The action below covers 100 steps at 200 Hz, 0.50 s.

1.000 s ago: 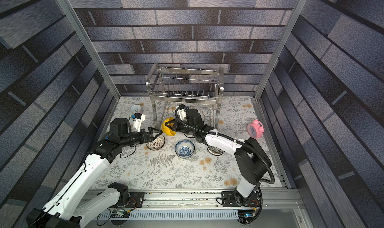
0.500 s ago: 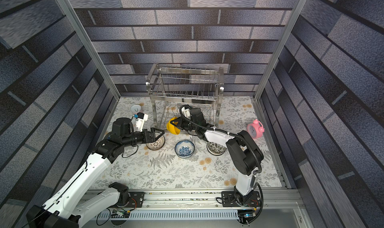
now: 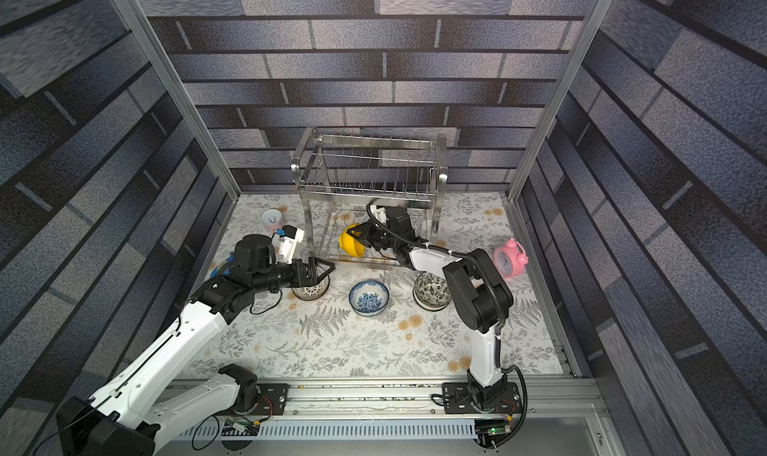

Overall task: Load bowls into a dish rack
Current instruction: Place the bowl in the dish rack.

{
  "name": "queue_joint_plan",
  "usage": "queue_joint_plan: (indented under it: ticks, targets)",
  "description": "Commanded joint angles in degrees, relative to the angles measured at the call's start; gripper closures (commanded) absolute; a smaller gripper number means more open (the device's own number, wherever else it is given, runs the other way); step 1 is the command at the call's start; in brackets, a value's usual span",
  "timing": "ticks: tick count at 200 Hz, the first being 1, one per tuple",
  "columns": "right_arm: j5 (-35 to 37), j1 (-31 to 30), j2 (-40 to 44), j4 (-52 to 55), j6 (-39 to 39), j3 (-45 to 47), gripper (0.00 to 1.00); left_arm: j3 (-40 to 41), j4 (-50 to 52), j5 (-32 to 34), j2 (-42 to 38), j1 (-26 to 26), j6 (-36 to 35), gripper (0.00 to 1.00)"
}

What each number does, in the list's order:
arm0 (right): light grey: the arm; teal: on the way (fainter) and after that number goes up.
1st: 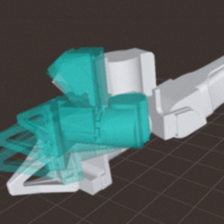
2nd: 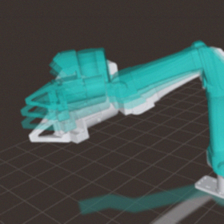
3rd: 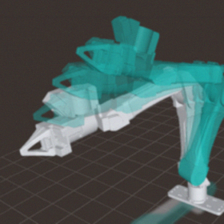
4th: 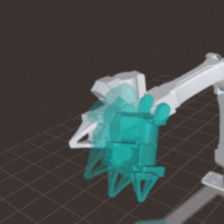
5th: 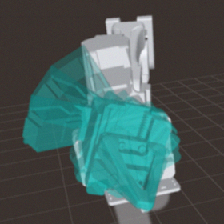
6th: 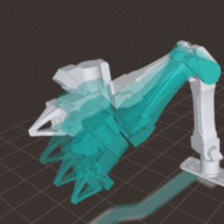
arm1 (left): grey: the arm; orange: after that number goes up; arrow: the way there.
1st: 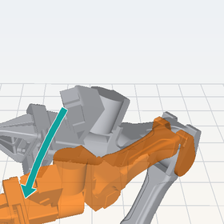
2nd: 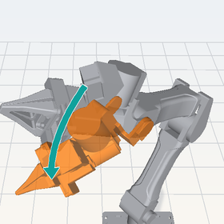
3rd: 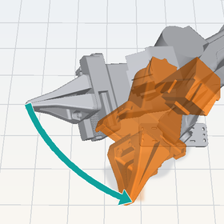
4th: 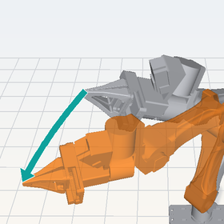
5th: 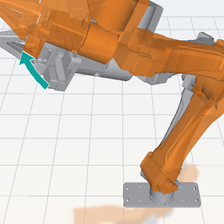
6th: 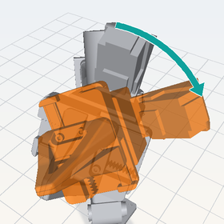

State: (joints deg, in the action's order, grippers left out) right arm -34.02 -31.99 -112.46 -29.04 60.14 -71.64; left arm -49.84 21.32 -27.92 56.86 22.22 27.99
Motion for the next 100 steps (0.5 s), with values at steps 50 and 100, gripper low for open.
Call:
queue_joint_plan:
  ticks: [50,100]
  targets:
    - [-2.99,0.81,-9.6,-5.83,5.96,-12.23,1.0,-1.27,-0.04,2.62,-0.26,-0.28,-1.58,0.0]
    - [-4.61,1.61,-17.68,-7.95,10.36,-21.4,1.0,-0.3,0.44,3.99,-1.78,-0.33,-1.95,0.0]
